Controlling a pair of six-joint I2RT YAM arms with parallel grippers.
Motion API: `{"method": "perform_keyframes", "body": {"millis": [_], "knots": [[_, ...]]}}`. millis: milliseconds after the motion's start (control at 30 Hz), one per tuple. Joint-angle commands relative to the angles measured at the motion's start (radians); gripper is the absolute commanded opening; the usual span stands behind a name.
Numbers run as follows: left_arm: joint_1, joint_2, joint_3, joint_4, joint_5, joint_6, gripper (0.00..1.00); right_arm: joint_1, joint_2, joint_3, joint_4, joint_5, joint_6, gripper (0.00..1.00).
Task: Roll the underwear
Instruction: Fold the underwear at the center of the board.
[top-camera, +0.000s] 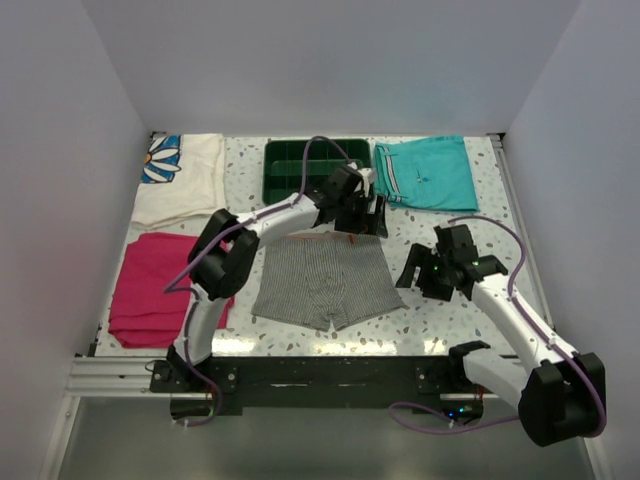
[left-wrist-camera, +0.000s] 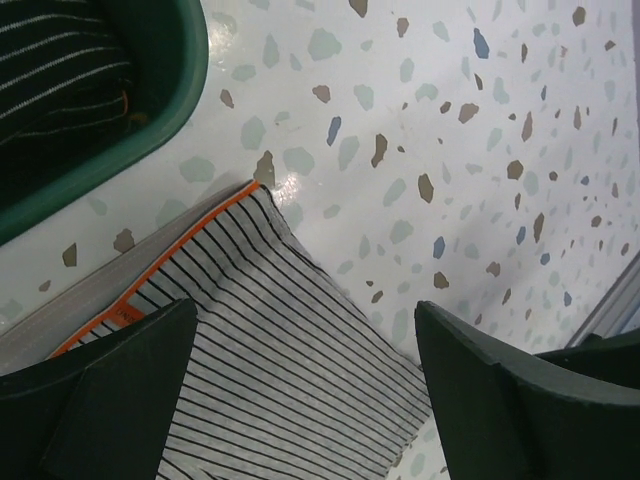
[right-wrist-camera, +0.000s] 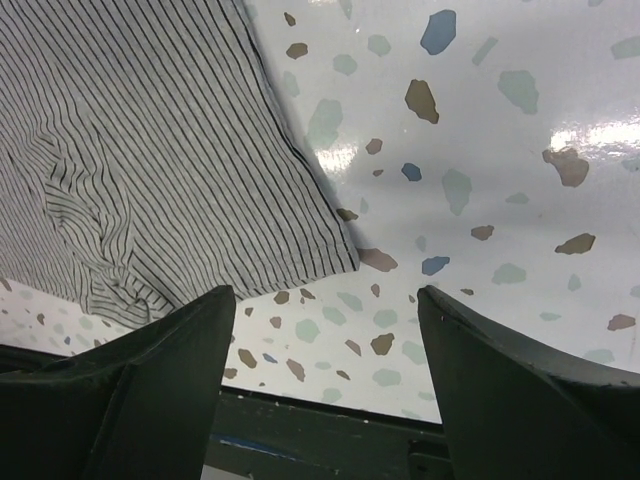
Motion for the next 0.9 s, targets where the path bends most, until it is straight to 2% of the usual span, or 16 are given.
{"method": "perform_keyframes", "body": {"millis": [0,167,367,600,867], "knots": [[-0.025,0.053,0.119,-0.121,-0.127,0.045,0.95,-0.002,0.011,-0.02,0.052,-0.017,0.033,0.74],[-0.034,0.103,0.197,-0.17,-0.17,0.042,0.82,-0.002,0.02,-0.042,0.073,-0.027,0.027,0.67],[-0.052,0.174,0.296,-0.215,-0.19,0.027,0.73,-0.002,0.04,-0.063,0.095,-0.031,0.019,0.62],[-0.066,0.251,0.433,-0.267,-0.181,0.006,0.71,-0.002,0.072,-0.104,0.135,-0.035,0.022,0.55],[-0.078,0.269,0.439,-0.288,-0.212,-0.007,0.63,-0.002,0.098,-0.128,0.182,-0.054,0.033,0.52]]}}
